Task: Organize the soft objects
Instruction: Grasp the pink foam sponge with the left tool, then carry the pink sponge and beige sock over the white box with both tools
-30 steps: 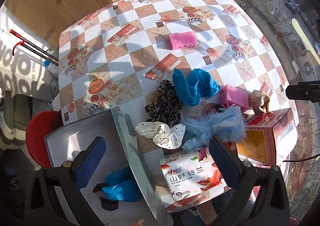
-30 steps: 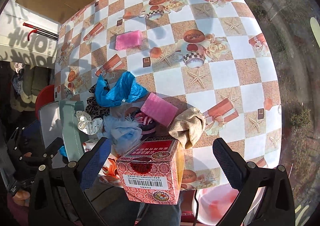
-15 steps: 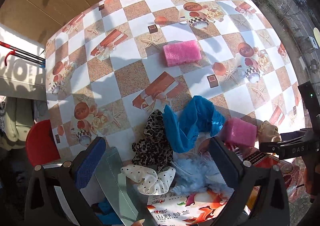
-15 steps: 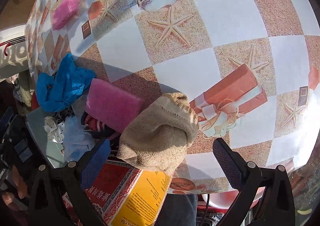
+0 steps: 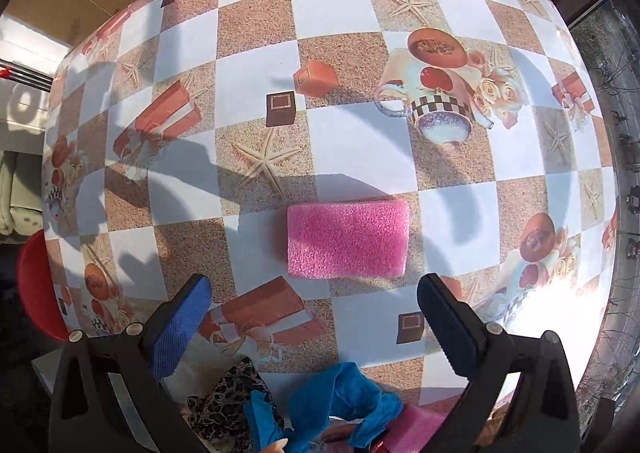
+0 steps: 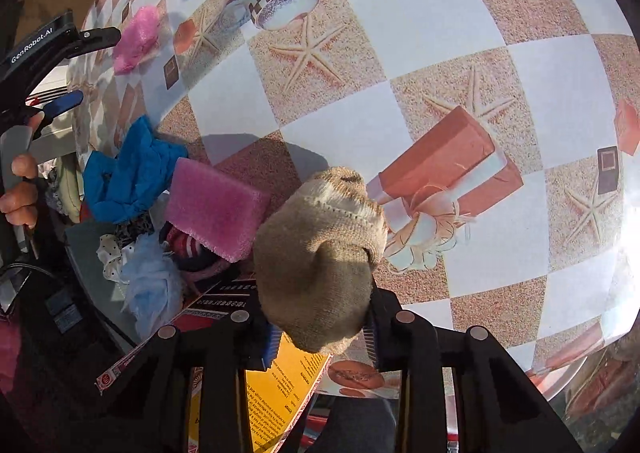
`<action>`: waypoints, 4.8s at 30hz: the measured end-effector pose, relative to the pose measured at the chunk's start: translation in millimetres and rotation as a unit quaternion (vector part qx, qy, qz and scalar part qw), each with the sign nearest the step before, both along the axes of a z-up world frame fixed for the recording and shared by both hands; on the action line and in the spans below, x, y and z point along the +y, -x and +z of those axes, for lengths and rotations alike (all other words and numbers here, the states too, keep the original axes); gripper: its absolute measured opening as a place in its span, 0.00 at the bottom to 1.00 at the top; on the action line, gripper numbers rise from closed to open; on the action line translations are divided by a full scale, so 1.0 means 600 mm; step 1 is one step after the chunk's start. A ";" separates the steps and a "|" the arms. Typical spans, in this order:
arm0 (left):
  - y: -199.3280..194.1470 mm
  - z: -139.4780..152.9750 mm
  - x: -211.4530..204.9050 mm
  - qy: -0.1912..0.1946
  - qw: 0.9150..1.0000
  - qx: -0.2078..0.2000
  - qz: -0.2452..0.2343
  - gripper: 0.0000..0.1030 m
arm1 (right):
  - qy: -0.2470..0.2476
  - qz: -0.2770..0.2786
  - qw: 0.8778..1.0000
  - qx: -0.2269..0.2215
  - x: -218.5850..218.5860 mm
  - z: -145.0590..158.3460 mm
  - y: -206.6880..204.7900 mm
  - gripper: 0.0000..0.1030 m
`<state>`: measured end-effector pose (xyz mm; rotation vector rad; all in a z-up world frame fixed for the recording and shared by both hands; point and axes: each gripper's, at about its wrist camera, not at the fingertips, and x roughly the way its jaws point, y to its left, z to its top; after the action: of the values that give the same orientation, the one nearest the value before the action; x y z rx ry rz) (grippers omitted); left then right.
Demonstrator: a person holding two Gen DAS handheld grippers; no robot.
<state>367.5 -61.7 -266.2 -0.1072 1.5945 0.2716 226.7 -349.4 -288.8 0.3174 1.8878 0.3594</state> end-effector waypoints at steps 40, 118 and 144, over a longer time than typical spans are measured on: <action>0.176 0.257 -0.345 0.136 0.920 -0.180 -0.321 0.71 | 0.072 -0.163 0.976 -0.125 -0.142 0.140 0.107 0.34; 0.711 0.307 0.224 -0.012 0.982 -0.178 -0.067 0.71 | -0.031 0.152 0.961 -0.228 0.503 0.304 0.354 0.34; 0.723 0.304 0.237 -0.030 0.983 -0.167 -0.071 0.71 | -0.044 0.153 0.962 -0.223 0.517 0.300 0.364 0.34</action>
<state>-66.4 80.4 -84.0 0.0081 1.2525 0.1792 8.0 -39.4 -109.0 -0.0050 1.4750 0.6663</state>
